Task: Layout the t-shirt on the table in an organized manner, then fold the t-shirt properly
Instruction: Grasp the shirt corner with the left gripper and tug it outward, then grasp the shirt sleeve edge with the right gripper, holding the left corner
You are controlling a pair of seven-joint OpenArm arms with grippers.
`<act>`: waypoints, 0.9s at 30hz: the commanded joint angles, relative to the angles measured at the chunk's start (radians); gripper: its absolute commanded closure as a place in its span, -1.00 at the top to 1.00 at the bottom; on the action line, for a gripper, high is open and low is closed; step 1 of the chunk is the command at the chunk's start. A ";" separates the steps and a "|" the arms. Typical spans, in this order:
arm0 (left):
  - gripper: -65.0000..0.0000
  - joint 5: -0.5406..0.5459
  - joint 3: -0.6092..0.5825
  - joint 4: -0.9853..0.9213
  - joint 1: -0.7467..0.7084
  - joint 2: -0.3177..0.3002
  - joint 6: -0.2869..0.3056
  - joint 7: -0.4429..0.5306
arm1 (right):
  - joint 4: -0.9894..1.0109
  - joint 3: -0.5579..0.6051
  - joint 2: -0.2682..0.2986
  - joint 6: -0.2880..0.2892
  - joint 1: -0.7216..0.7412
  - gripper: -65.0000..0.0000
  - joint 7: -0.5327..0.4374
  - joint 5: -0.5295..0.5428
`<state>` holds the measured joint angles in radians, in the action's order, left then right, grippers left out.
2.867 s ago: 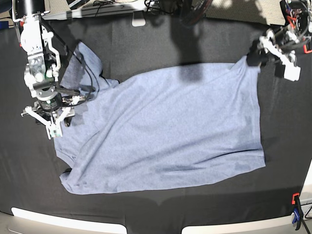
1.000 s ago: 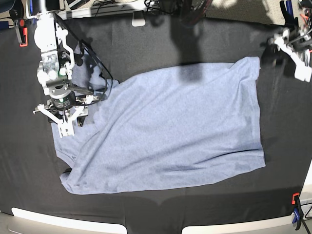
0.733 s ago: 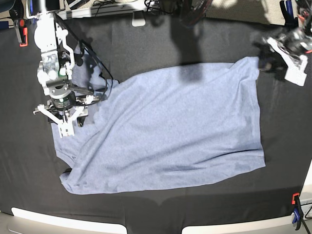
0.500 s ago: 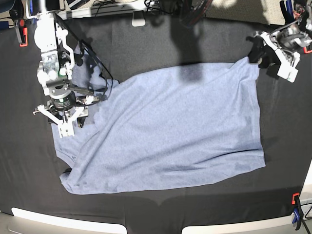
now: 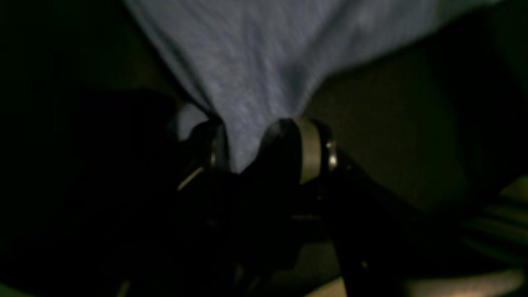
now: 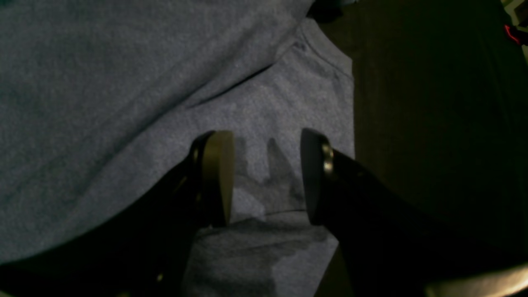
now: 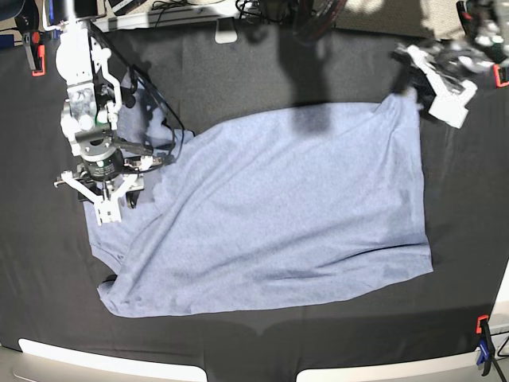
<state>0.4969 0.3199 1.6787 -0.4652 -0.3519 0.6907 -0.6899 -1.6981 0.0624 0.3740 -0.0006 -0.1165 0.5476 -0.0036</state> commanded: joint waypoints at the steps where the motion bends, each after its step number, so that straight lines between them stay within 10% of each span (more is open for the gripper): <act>1: -0.38 0.009 -0.003 0.013 0.003 -0.009 0.007 0.012 | -0.020 -0.008 0.011 -0.007 0.016 -0.23 -0.023 -0.012; 7: -1.00 0.216 0.014 0.021 0.003 -0.017 0.007 0.006 | -0.020 -0.008 0.011 -0.006 0.016 -0.23 -0.002 -0.012; 17: -1.00 0.346 0.361 0.051 0.003 -0.016 0.007 -0.018 | -0.132 -0.011 0.078 0.091 -0.057 -0.32 0.083 0.101; 27: -1.00 0.341 0.383 0.051 0.006 -0.011 0.007 -0.039 | -0.375 -0.100 0.097 0.092 -0.250 -0.32 0.285 0.240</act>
<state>0.8192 0.6956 1.7130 -0.4595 -0.3466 0.6922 -0.7528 -2.0537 -0.0330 0.4606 0.0925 -0.3687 0.8429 0.2375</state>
